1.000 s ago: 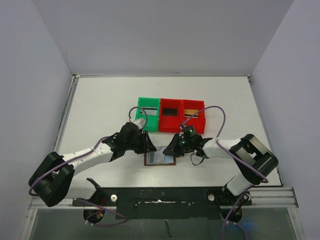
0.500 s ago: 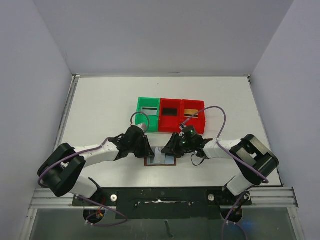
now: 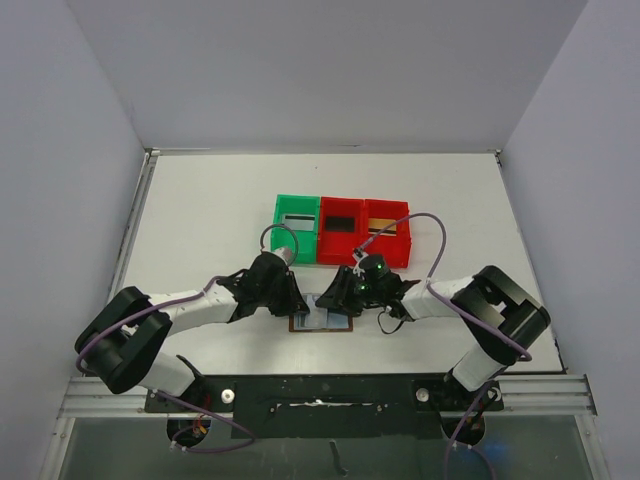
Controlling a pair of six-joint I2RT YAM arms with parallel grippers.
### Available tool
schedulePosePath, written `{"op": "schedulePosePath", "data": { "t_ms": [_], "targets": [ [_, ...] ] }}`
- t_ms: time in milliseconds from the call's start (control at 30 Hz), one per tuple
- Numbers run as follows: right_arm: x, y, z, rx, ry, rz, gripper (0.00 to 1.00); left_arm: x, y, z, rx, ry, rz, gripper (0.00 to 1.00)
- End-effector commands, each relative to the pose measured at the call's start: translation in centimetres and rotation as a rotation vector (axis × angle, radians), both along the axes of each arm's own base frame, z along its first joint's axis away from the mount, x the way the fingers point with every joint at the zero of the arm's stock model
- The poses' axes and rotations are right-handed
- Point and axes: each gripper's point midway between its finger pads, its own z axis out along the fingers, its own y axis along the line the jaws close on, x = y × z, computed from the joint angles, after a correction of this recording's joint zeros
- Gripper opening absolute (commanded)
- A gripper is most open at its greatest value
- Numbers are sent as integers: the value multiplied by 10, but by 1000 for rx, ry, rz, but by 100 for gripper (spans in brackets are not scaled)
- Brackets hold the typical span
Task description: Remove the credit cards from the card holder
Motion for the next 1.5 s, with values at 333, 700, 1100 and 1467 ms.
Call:
{"op": "schedulePosePath", "data": {
  "t_ms": [333,700,1100,1467],
  "targets": [
    [1,16,4,31,-103,11,35,-6,8,-12,28,14,14,10],
    [1,14,4,40,-104,0,15,-5,8,-11,29,12,17,9],
    [8,-9,32,47,-90,-75,2,-4,12,-10,47,7,27,9],
    [9,-21,40,19,-115,-84,0,-1,10,-4,43,-7,27,9]
  ]
}}
